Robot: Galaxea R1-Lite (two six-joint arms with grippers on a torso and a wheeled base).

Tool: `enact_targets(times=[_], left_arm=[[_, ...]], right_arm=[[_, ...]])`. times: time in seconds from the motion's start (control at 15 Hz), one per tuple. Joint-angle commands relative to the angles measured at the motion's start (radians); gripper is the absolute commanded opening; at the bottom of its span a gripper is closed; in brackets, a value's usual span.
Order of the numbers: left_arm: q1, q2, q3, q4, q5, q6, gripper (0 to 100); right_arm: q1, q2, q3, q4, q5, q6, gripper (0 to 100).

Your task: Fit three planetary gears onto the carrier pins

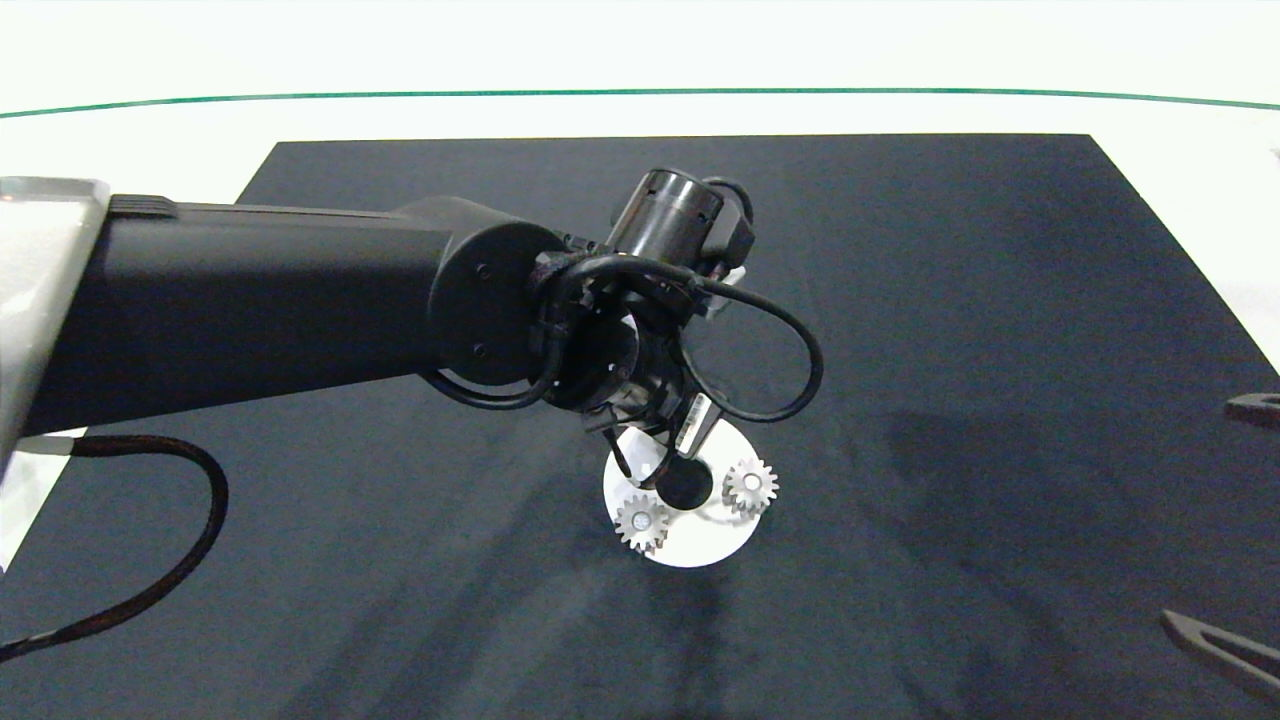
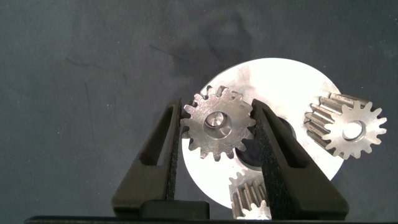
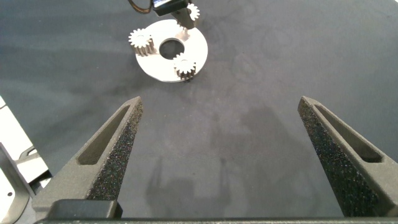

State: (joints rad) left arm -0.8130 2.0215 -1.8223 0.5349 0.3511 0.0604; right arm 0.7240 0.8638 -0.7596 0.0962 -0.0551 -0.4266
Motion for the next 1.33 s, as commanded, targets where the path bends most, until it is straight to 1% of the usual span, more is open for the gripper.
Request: enact_targets(times=[0.07, 0.13, 0.47, 0.6, 0.67, 0.8, 0.93, 1.0, 1.07, 1.13, 1.2, 1.27, 1.33], left_arm=[[-0.003, -0.001, -0.002, 0.002, 0.002, -0.005, 19], [-0.003, -0.001, -0.002, 0.002, 0.002, -0.005, 100], [0.000, -0.003, -0.003, 0.002, 0.002, -0.007, 100], [0.002, -0.023, -0.002, 0.005, 0.002, -0.036, 100], [0.003, -0.064, 0.009, 0.008, 0.002, -0.048, 100], [0.060, -0.208, 0.063, 0.020, 0.003, -0.050, 100], [0.089, -0.337, 0.126, 0.017, 0.006, -0.047, 100], [0.118, -0.460, 0.199, 0.014, 0.006, -0.025, 100], [0.153, -0.540, 0.250, 0.013, 0.008, -0.016, 100], [0.186, -0.626, 0.318, 0.008, 0.009, -0.013, 100], [0.207, -0.679, 0.353, 0.000, 0.009, -0.011, 100], [0.284, -0.790, 0.439, -0.024, 0.009, -0.011, 100], [0.350, -0.862, 0.502, -0.049, 0.009, -0.014, 100]], right_arm=[[0.003, -0.002, 0.000, 0.000, 0.000, -0.003, 100], [0.003, -0.002, 0.000, 0.000, 0.000, -0.003, 100], [0.003, -0.002, 0.000, 0.000, 0.000, -0.003, 100], [0.003, 0.001, 0.002, 0.002, -0.002, -0.003, 100], [0.002, 0.003, 0.002, 0.000, -0.002, -0.003, 100], [-0.006, 0.001, -0.004, -0.003, -0.009, -0.003, 100], [-0.012, -0.005, -0.009, -0.003, -0.015, -0.003, 100], [-0.038, -0.006, -0.010, -0.003, -0.031, -0.004, 100], [-0.064, -0.011, -0.007, -0.001, -0.043, -0.004, 100], [-0.098, -0.043, 0.000, 0.005, -0.043, 0.002, 100], [-0.124, -0.069, 0.019, 0.010, -0.045, 0.005, 100], [-0.222, -0.108, 0.068, 0.014, -0.052, 0.022, 100], [-0.328, -0.117, 0.098, 0.013, -0.052, 0.038, 100]])
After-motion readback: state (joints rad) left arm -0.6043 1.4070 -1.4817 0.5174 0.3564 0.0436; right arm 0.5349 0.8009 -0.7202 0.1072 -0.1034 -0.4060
